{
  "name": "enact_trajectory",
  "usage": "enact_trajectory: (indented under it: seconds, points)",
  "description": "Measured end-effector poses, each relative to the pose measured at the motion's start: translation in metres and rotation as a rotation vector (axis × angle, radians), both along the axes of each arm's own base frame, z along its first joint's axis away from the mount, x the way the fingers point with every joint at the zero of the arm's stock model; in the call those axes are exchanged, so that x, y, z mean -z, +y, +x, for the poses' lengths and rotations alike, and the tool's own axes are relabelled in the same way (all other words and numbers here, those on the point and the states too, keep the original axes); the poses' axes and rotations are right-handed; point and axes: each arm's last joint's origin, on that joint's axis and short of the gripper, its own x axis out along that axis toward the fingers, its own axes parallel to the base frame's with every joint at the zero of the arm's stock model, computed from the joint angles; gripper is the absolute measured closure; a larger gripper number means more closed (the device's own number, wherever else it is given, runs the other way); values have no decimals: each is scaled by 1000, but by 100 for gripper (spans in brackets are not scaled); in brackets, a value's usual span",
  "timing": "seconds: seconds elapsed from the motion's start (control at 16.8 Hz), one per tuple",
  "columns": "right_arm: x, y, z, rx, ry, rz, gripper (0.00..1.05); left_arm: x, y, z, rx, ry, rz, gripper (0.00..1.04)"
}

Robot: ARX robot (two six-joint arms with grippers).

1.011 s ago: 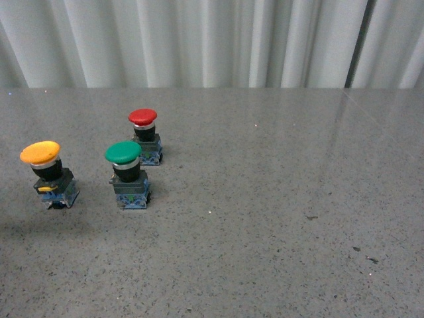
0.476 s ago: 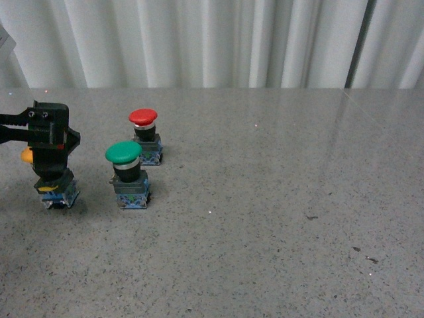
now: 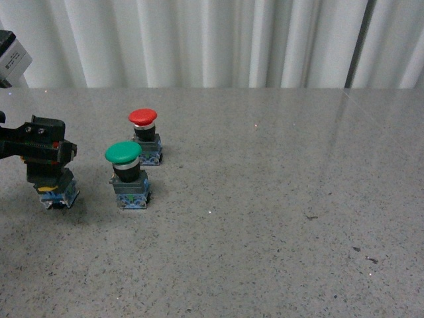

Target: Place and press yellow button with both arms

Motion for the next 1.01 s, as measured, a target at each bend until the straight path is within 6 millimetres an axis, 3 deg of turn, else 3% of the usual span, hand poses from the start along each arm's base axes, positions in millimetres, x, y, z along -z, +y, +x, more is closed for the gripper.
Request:
enact_trajectory:
  seconds: [0.18, 0.36, 0.59, 0.71, 0.83, 0.89, 0.95, 1.01]
  points:
    - [0, 0, 0, 0, 0, 0, 7, 1, 1, -1, 0, -1, 18, 67]
    - [0, 0, 0, 0, 0, 0, 7, -16, 0, -10, 13, -18, 25, 70]
    - [0, 0, 0, 0, -1, 0, 7, -68, -21, -16, 82, -140, 12, 70]
    - [0, 0, 0, 0, 0, 0, 7, -108, -49, -14, 141, -245, 3, 71]
    - [0, 0, 0, 0, 0, 0, 7, -127, -74, -8, 198, -280, -17, 71]
    - [0, 0, 0, 0, 0, 0, 7, -126, -121, 9, 272, -232, -90, 71]
    - [0, 0, 0, 0, 0, 0, 7, -91, -157, 17, 285, -112, -150, 71]
    - [0, 0, 0, 0, 0, 0, 7, -72, -171, 16, 254, -69, -168, 71]
